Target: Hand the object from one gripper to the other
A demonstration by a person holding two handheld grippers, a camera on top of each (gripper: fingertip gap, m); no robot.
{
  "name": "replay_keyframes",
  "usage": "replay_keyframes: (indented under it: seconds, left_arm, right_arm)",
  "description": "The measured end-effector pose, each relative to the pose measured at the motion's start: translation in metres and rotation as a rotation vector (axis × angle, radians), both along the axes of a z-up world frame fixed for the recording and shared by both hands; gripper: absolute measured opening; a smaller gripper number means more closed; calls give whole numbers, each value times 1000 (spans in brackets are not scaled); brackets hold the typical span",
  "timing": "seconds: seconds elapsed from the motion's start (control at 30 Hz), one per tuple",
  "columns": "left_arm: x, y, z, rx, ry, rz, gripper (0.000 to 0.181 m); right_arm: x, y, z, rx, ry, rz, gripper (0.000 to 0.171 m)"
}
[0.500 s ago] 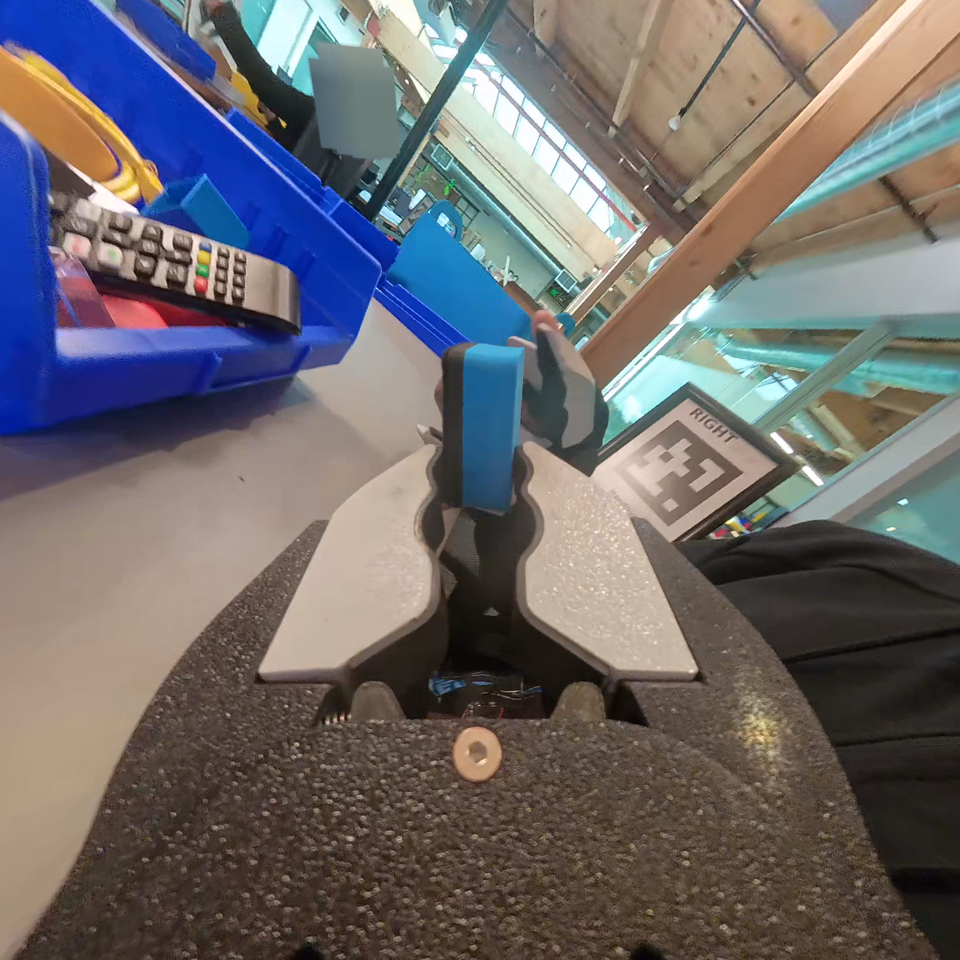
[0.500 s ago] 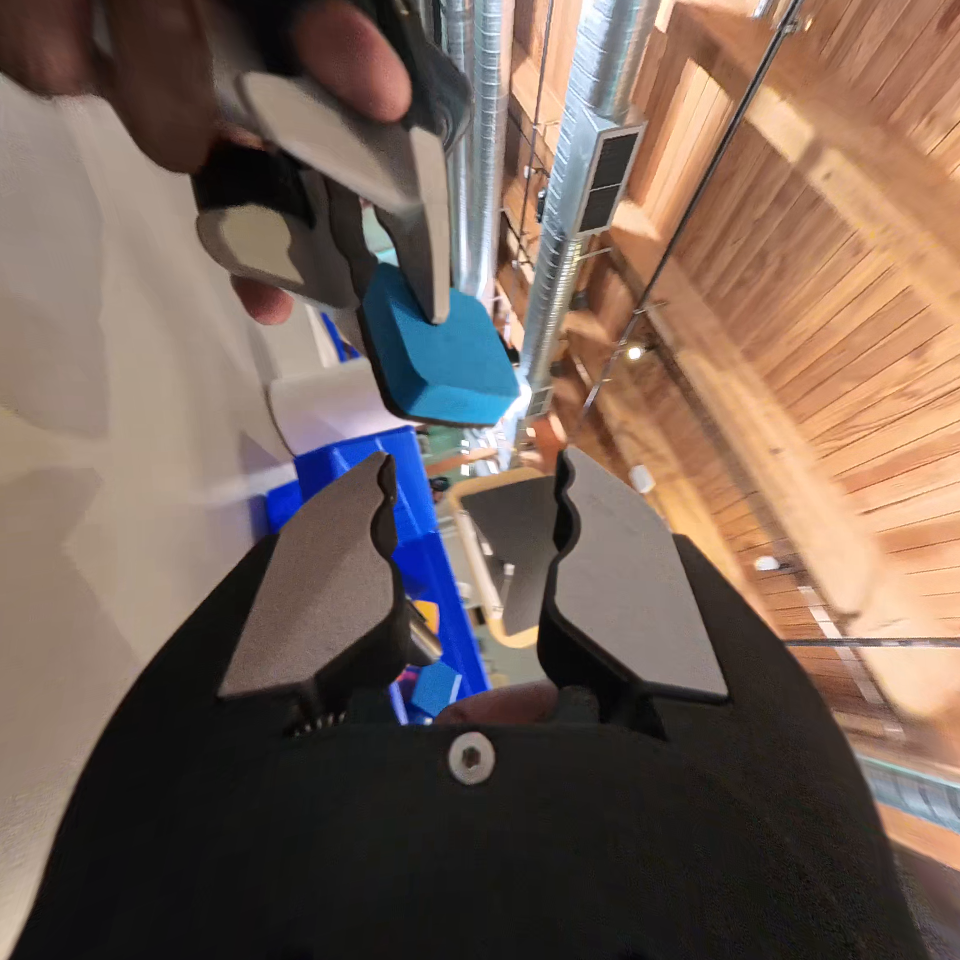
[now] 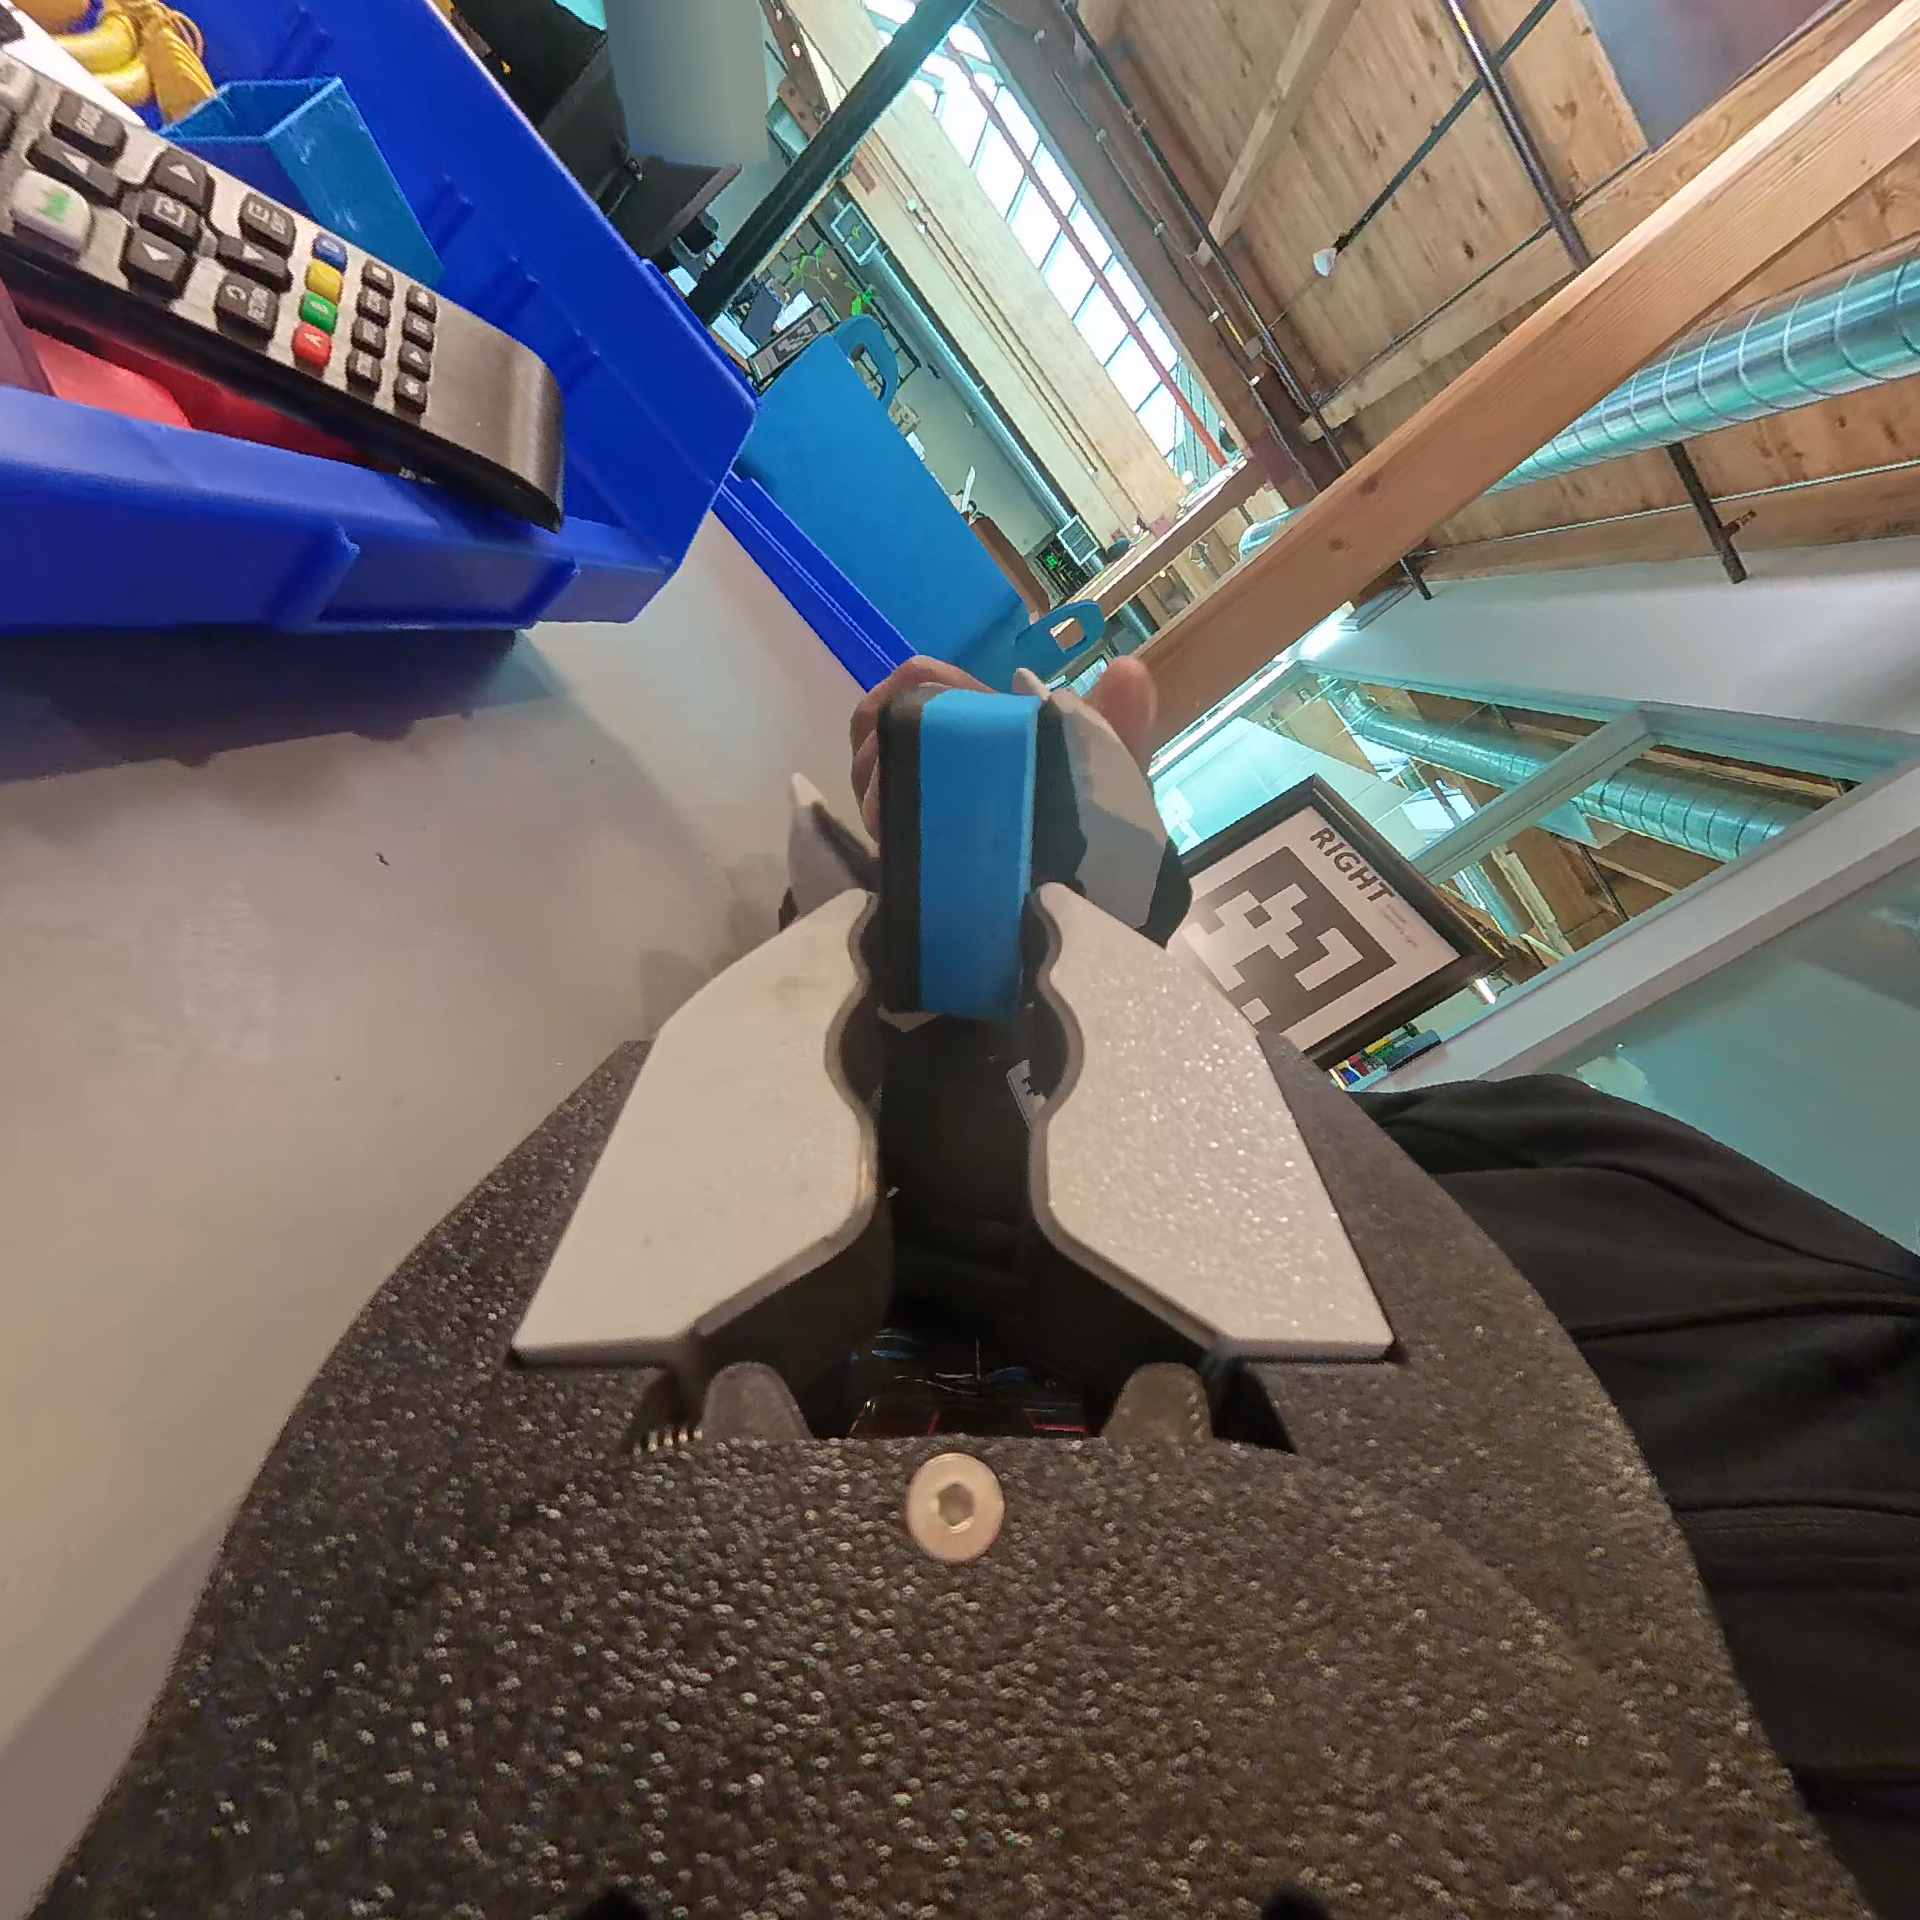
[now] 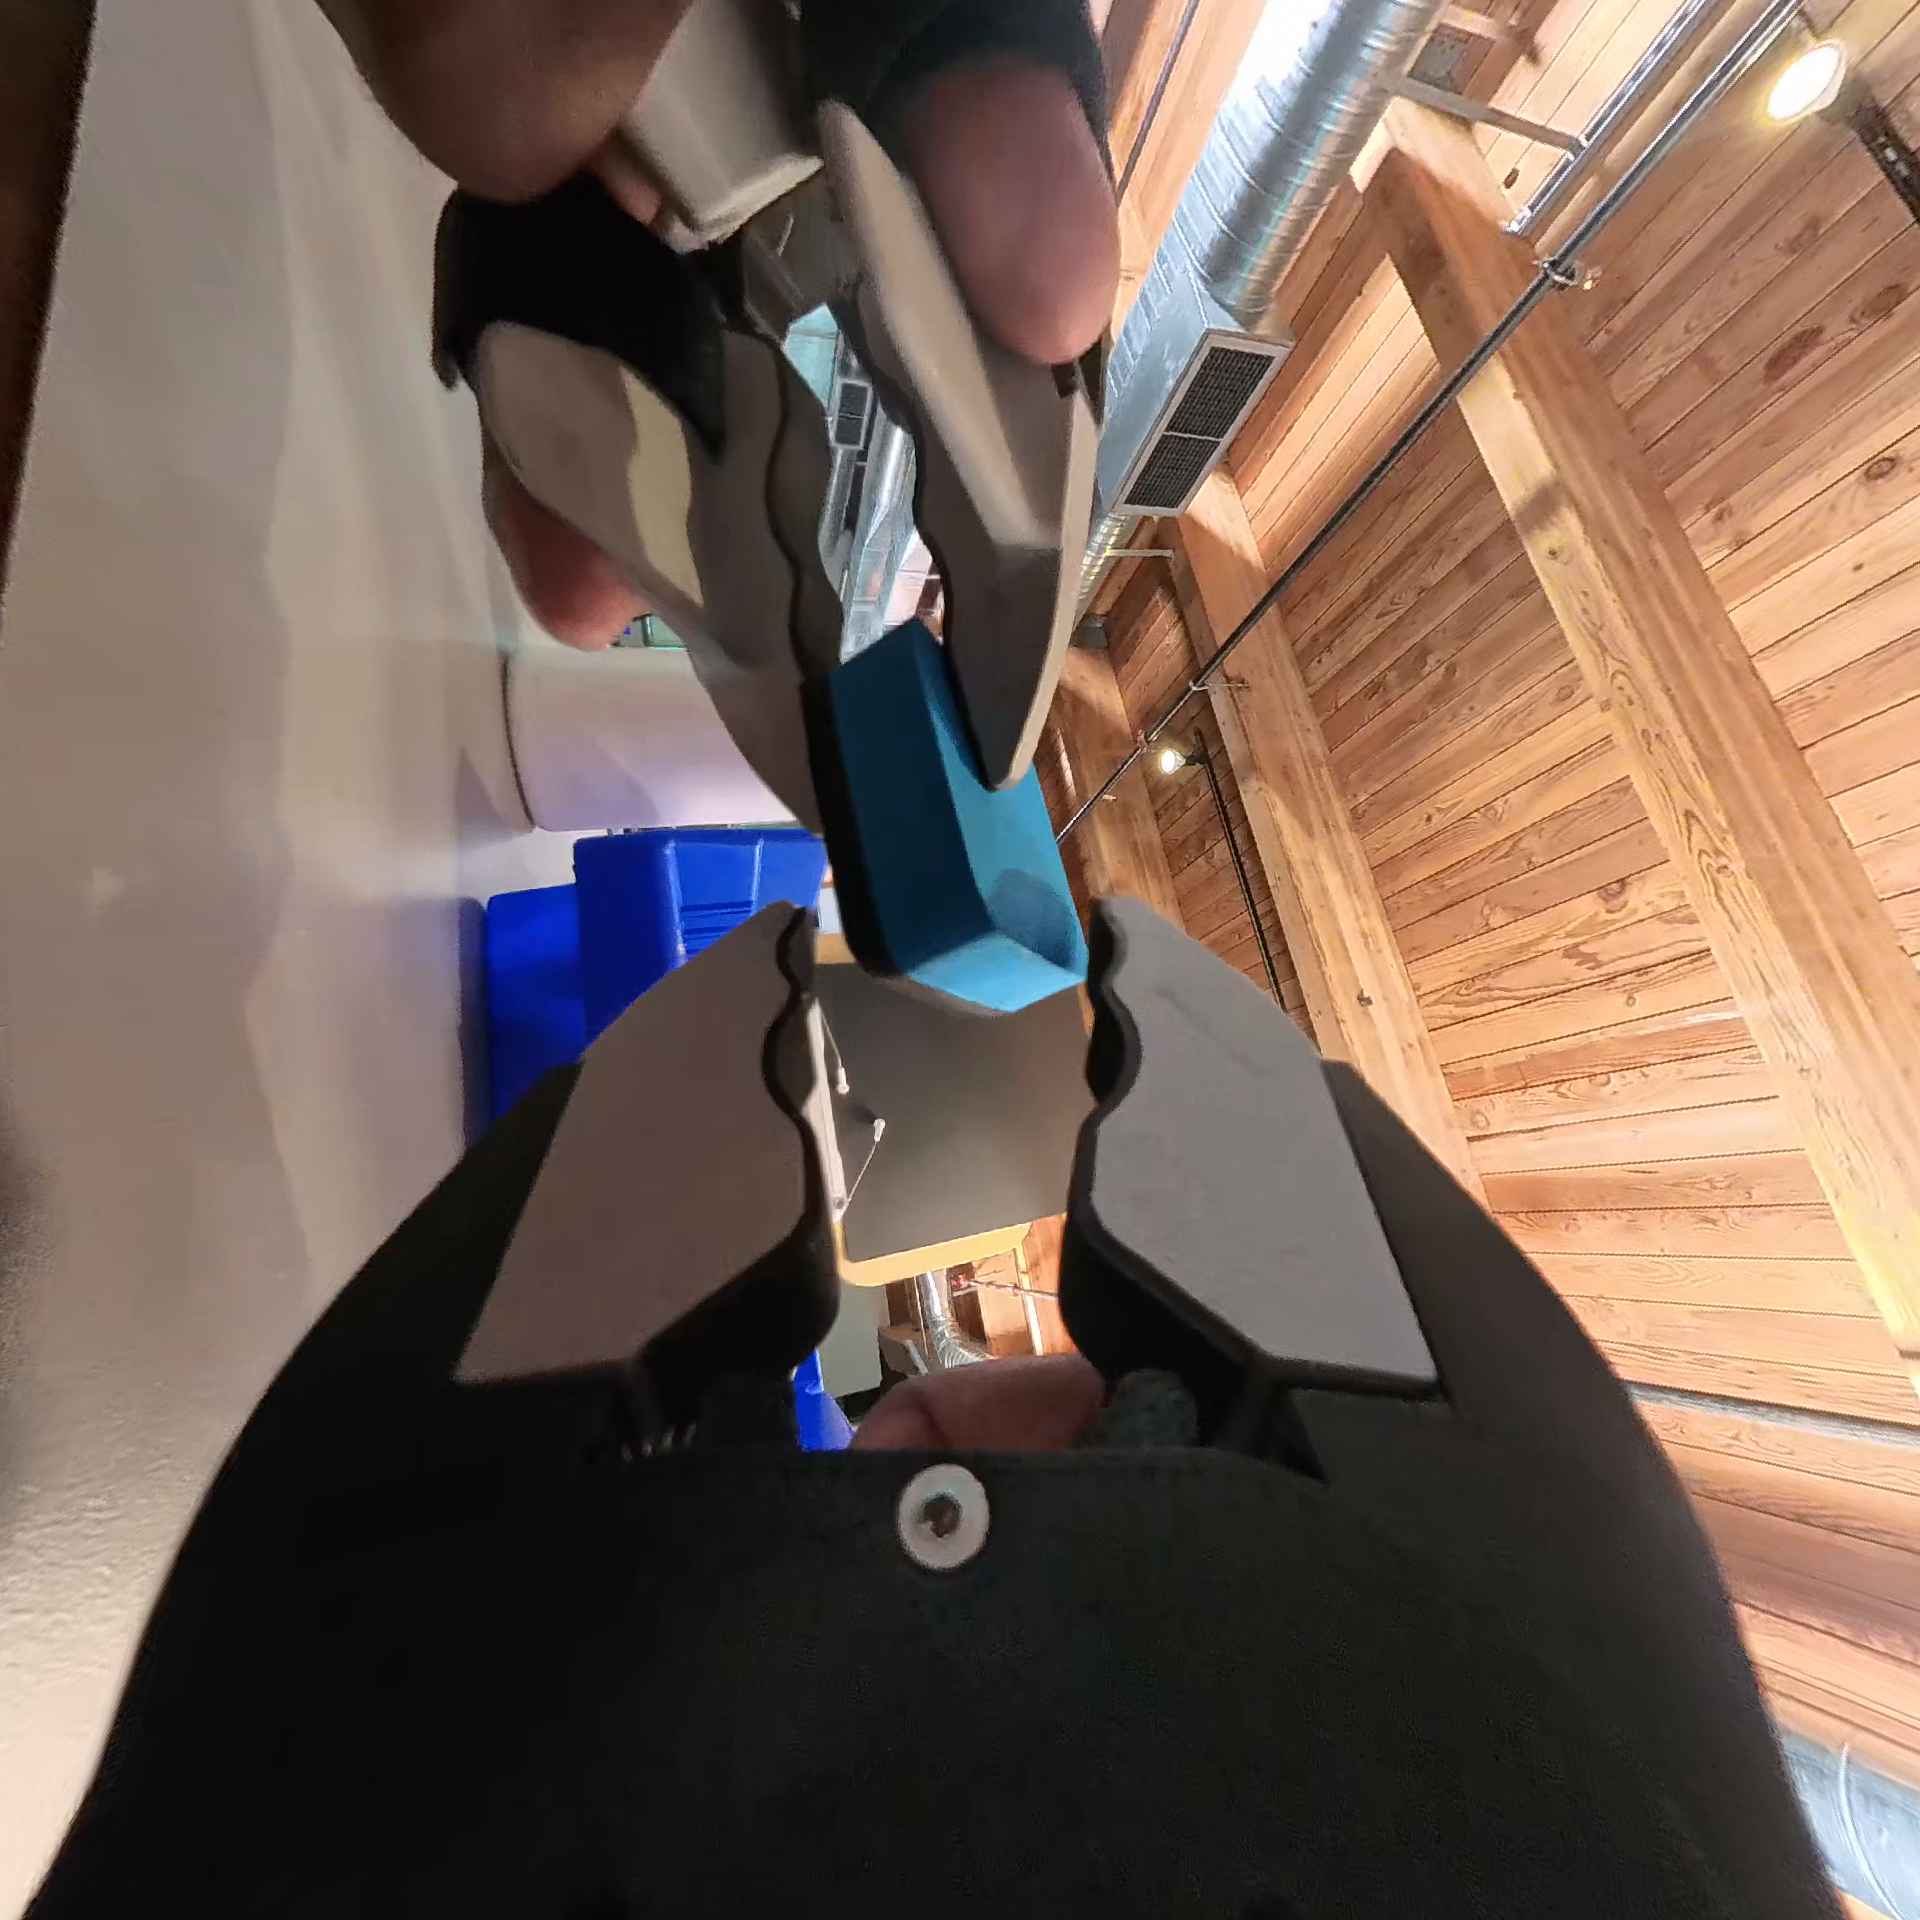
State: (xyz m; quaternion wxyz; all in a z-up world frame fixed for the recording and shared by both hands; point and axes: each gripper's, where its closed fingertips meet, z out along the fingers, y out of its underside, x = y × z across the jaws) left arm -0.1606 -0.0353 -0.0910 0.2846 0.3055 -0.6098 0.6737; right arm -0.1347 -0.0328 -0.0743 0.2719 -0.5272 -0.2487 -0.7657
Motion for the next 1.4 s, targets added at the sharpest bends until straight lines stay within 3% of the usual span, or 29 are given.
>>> replay_keyframes:
  seconds: [0.1, 0.17, 0.33, 0.4, 0.5, 0.6, 0.73, 0.83, 0.9, 1.0, 1.23, 1.4]
  left_arm:
    - [2, -1, 5, -27, -33, 8, 29]
    - [4, 3, 16, -53, -119, 29, 53]
    - [17, 28, 33, 83, -688, 270, 72]
    - [19, 29, 23, 209, -784, 274, 72]
    - [4, 18, 11, 203, -623, 121, 78]
    - [-2, 10, 9, 121, -447, 36, 77]
    - [-2, 3, -10, 227, -455, 22, 76]
    - [-3, -1, -22, 323, -520, 28, 59]
    - [-2, -2, -17, 306, -528, 50, 58]
    - [2, -1, 0, 187, -456, 107, 58]
    - [24, 20, 45, -302, -102, 255, 58]
    - [27, 9, 30, -308, -11, 271, 58]
  right_arm:
    - [4, -4, 2, 35, 54, -2, 32]
    - [9, -8, 0, 78, 166, 20, 29]
    - [9, -9, -9, 233, 634, 188, 27]
    - [3, -6, -12, 274, 806, 275, 27]
    - [-7, -1, -15, 268, 896, 355, 27]
    - [-4, 2, -26, 202, 857, 297, 27]
    - [-4, 8, -36, 133, 823, 255, 27]
    - [-6, 8, -34, 140, 822, 270, 27]
    - [-7, 8, -31, 160, 821, 287, 27]
    - [-4, 4, -13, 266, 787, 299, 28]
    - [-4, 2, 16, 488, 823, 367, 38]
    - [-7, 13, 17, 537, 821, 376, 48]
